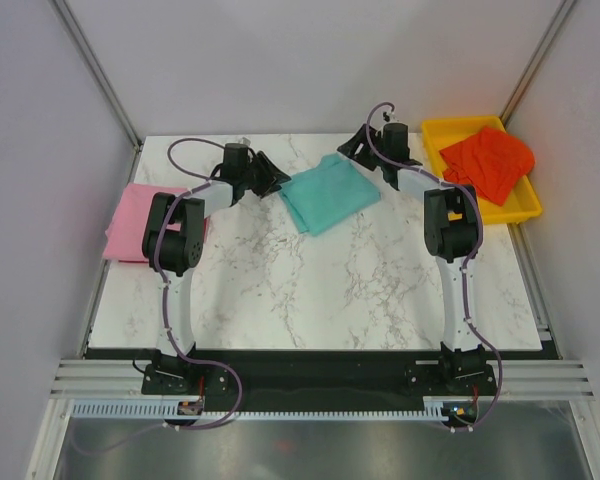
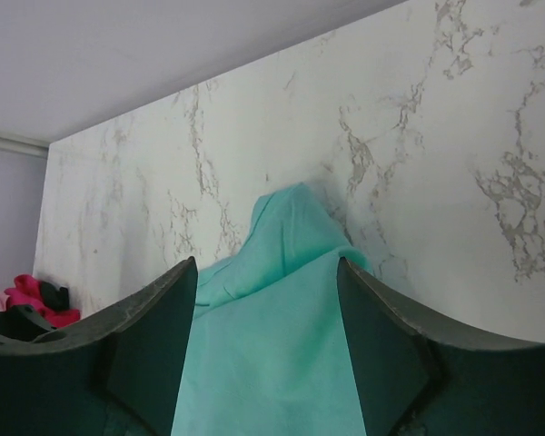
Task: Fold and stack the t-shirts
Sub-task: Fold the tshirt
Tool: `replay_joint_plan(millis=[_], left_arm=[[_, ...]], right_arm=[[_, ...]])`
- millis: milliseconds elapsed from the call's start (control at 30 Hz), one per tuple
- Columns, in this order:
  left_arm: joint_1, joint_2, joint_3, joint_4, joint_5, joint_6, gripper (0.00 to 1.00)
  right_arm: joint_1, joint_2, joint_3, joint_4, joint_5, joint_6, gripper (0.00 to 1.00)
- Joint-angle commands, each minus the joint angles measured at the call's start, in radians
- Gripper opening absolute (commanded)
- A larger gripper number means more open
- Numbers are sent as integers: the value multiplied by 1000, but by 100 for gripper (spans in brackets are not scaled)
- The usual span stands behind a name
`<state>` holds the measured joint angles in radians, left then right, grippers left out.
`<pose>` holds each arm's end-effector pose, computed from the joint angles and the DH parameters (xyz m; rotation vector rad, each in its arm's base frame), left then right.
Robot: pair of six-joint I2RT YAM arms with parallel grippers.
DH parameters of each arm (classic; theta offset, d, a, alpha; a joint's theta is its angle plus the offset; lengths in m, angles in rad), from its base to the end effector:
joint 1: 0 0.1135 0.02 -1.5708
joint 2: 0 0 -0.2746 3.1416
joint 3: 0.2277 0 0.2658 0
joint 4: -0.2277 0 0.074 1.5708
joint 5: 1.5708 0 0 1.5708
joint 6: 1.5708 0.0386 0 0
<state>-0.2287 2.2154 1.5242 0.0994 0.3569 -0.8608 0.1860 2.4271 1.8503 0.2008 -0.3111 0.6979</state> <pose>0.4977 -0.1297 0.1527 -0.5024 2.2440 -0.9850 0.5680 0.1189 0.1618 0.3032 2.0106 0.8749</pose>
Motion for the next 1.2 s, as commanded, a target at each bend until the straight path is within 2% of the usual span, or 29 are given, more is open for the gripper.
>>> replay_joint_plan(millis=[0,200,400,633,833,900,1000,1167], left_arm=[[0,-45,-16,-1,-24,32,54],[0,-105,-81,6,-65,35,54],[0,-196,-176,51,-62,43,69],[9,-345,-360,108,-50,31,72],[9,-433,-458,112,-62,54,72],[8,-441,-463,114,-52,63,72],[6,-427,-460,109,-38,80,74],[-1,-350,-394,67,-35,115,75]], right_arm=[[1,-54,-22,2,21,-69,72],[3,-123,-108,-20,79,-113,74],[0,-194,-266,-12,132,-124,75],[20,-351,-630,187,63,-15,72],[55,-571,-845,135,119,0,71],[56,-654,-865,35,171,-11,75],[55,-711,-890,-15,225,-40,79],[55,-619,-835,-37,241,-43,76]])
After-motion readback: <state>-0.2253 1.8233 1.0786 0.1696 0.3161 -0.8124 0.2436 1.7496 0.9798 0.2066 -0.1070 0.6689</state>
